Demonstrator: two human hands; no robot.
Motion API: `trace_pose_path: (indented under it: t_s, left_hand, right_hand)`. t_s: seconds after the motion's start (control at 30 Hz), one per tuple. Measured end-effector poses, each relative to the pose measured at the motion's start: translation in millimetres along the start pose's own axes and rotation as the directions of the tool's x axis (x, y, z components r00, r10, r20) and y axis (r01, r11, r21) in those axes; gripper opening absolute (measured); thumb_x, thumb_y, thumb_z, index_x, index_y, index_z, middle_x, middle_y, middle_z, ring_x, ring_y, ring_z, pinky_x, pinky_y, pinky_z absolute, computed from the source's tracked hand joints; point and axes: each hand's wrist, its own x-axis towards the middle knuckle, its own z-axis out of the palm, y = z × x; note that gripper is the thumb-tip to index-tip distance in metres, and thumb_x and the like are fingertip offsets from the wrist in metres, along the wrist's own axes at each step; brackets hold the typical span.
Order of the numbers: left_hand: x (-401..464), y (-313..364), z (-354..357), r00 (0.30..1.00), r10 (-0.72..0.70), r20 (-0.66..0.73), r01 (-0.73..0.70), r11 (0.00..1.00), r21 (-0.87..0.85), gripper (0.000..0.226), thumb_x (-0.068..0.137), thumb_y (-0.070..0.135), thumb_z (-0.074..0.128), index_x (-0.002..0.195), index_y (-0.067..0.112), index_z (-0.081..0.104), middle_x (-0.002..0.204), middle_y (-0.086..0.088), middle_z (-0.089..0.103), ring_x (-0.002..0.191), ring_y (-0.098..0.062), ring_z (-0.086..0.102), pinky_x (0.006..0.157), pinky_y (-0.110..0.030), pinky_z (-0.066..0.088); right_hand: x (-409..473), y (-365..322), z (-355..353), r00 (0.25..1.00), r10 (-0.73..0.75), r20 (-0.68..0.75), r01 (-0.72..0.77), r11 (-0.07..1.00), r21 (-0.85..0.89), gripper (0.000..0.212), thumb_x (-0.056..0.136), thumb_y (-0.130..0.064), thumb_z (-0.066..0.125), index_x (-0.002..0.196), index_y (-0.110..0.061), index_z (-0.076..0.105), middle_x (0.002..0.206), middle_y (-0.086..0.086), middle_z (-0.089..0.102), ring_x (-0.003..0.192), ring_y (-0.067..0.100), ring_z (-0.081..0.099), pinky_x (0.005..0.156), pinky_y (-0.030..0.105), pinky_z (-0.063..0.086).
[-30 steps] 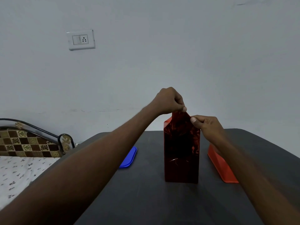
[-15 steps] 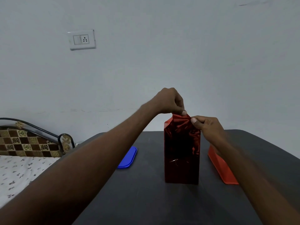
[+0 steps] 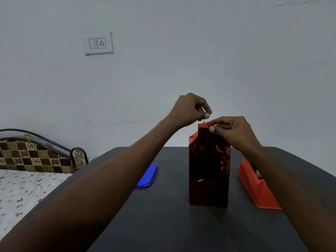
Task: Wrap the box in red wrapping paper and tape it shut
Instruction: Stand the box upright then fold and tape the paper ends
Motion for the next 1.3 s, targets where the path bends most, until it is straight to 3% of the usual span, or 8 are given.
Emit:
trace_pose_path:
  t_s: [0.17, 0.3, 0.43, 0.67, 0.83, 1.07, 1.2, 1.3]
  left_hand:
    - [-18.4, -5.1, -7.9, 0.983, -0.034, -0.183, 0.027, 0.999, -0.043, 0.006, 0.083, 0.017, 0.072, 0.085, 0.022, 0.075, 0.065, 0.012, 0.066, 0.065, -0.003, 0.063, 0.068, -0.024, 0.052]
    - [-36.0, -10.3, -2.1, 0.980, -0.056, -0.192, 0.048, 0.998, -0.049, 0.006, 0.083, 0.018, 0.072, 0.083, 0.023, 0.075, 0.071, 0.010, 0.070, 0.071, -0.005, 0.067, 0.072, -0.028, 0.055]
    - [-47.7, -18.8, 8.7, 0.974, -0.090, -0.209, 0.079, 0.995, -0.062, 0.005, 0.083, 0.018, 0.074, 0.084, 0.022, 0.076, 0.072, 0.007, 0.071, 0.071, -0.008, 0.067, 0.073, -0.034, 0.058]
    - [-63.7, -25.9, 32.5, 0.959, -0.095, -0.265, 0.062, 0.989, -0.131, 0.004, 0.081, 0.022, 0.076, 0.081, 0.025, 0.074, 0.073, 0.011, 0.070, 0.068, -0.005, 0.066, 0.071, -0.035, 0.057]
    - [-58.5, -29.6, 35.7, 0.960, -0.134, -0.244, 0.085, 0.976, -0.200, 0.007, 0.080, 0.022, 0.078, 0.086, 0.026, 0.077, 0.072, 0.009, 0.071, 0.070, -0.005, 0.068, 0.071, -0.031, 0.057]
    - [-47.5, -30.8, 27.5, 0.986, -0.111, -0.123, 0.087, 0.980, -0.181, 0.008, 0.081, 0.023, 0.079, 0.089, 0.022, 0.078, 0.078, 0.006, 0.075, 0.076, -0.005, 0.070, 0.075, -0.027, 0.057]
    - [-43.7, -29.4, 22.3, 0.993, -0.089, -0.075, 0.073, 0.977, -0.201, 0.005, 0.080, 0.023, 0.079, 0.084, 0.020, 0.079, 0.075, 0.006, 0.075, 0.074, -0.004, 0.070, 0.072, -0.020, 0.055]
    - [-40.4, -30.5, 19.3, 0.995, -0.083, -0.051, 0.070, 0.975, -0.213, 0.008, 0.080, 0.026, 0.080, 0.085, 0.019, 0.079, 0.076, 0.006, 0.075, 0.076, -0.004, 0.070, 0.075, -0.023, 0.056]
  right_hand:
    - [4.9, -7.6, 1.0, 0.997, -0.066, -0.032, 0.065, 0.997, -0.039, 0.005, 0.084, -0.018, 0.079, 0.088, -0.019, 0.080, 0.080, -0.005, 0.077, 0.076, 0.006, 0.073, 0.071, 0.018, 0.052]
    - [7.7, -11.4, -1.1, 0.995, -0.094, -0.030, 0.092, 0.994, -0.065, 0.006, 0.084, -0.019, 0.079, 0.088, -0.023, 0.080, 0.074, -0.003, 0.076, 0.076, 0.008, 0.073, 0.072, 0.019, 0.052]
    - [11.3, -16.6, -1.5, 0.990, -0.142, -0.013, 0.139, 0.981, -0.138, 0.010, 0.083, -0.019, 0.080, 0.090, -0.025, 0.080, 0.068, -0.002, 0.074, 0.069, 0.006, 0.070, 0.060, 0.005, 0.042]
    - [15.6, -23.7, -1.5, 0.988, -0.157, -0.006, 0.152, 0.965, -0.212, 0.005, 0.083, -0.017, 0.078, 0.084, -0.021, 0.080, 0.077, -0.006, 0.076, 0.077, 0.007, 0.072, 0.067, 0.018, 0.049]
    - [15.7, -25.9, -0.7, 0.986, -0.167, 0.002, 0.162, 0.956, -0.245, 0.006, 0.083, -0.016, 0.078, 0.082, -0.022, 0.080, 0.076, -0.006, 0.075, 0.077, 0.008, 0.071, 0.064, 0.021, 0.048]
    - [15.7, -28.0, -2.2, 0.982, -0.186, 0.037, 0.189, 0.950, -0.247, 0.009, 0.082, -0.015, 0.077, 0.080, -0.024, 0.079, 0.075, -0.008, 0.076, 0.079, 0.009, 0.072, 0.076, 0.032, 0.058]
    - [15.2, -28.3, -2.1, 0.979, -0.197, 0.050, 0.203, 0.947, -0.248, 0.009, 0.083, -0.016, 0.077, 0.080, -0.024, 0.079, 0.074, -0.006, 0.075, 0.079, 0.012, 0.072, 0.074, 0.033, 0.057]
    - [16.4, -28.2, -2.5, 0.978, -0.203, 0.055, 0.210, 0.944, -0.255, 0.009, 0.083, -0.015, 0.076, 0.080, -0.023, 0.079, 0.075, -0.006, 0.075, 0.079, 0.011, 0.072, 0.072, 0.029, 0.056]
